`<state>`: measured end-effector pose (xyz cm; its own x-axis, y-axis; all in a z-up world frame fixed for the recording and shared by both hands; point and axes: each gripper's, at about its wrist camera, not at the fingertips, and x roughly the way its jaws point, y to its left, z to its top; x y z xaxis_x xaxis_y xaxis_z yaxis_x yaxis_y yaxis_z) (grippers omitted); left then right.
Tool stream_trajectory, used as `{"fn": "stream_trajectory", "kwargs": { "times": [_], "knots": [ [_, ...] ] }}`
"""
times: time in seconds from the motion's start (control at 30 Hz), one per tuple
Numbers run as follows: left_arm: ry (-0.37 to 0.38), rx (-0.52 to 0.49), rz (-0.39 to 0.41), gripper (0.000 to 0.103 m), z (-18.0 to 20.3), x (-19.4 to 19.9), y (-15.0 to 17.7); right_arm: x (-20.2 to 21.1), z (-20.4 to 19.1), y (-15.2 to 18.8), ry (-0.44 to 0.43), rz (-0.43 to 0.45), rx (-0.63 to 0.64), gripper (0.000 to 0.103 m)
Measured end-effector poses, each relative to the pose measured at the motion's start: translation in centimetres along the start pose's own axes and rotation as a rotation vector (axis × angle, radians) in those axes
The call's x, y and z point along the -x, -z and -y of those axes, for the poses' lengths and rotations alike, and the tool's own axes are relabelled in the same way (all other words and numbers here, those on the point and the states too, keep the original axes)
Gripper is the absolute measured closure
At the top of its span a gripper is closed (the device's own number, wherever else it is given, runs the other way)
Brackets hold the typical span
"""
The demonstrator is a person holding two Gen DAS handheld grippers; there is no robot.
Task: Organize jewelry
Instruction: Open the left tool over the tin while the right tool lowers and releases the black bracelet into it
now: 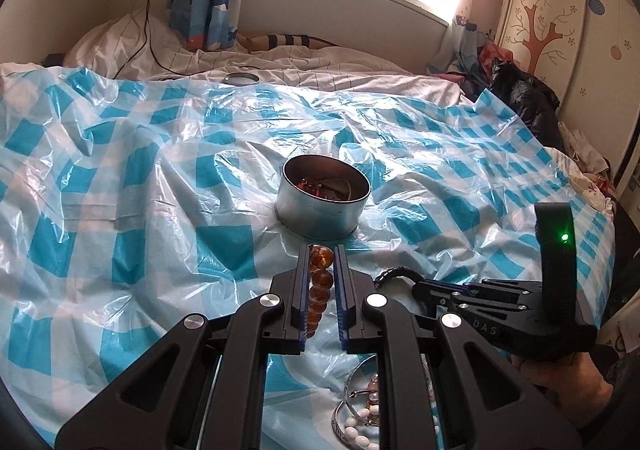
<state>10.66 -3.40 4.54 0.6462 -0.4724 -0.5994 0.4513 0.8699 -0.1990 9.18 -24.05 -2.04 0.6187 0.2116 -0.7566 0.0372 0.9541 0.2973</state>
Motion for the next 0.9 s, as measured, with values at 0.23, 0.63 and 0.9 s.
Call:
{"fn": "stream_trajectory", "kwargs": {
  "times": [0.23,0.63,0.9],
  "knots": [
    [0.027,0.011,0.036,0.093,0.1,0.2,-0.5,2.4,2.2,-1.6,-0.302,0.106,-0.199,0.094],
    [0.104,0.020,0.098,0.093,-0.1,-1.6,-4.5,2.8,3.0,-8.6,-0.361,0.176,-0.208,0.094],
    [0.168,0.007,0.127,0.093,0.4,-3.4,-8.1,1.9,4.5,-10.5,-0.262,0.190,-0.215,0.094]
  ]
}}
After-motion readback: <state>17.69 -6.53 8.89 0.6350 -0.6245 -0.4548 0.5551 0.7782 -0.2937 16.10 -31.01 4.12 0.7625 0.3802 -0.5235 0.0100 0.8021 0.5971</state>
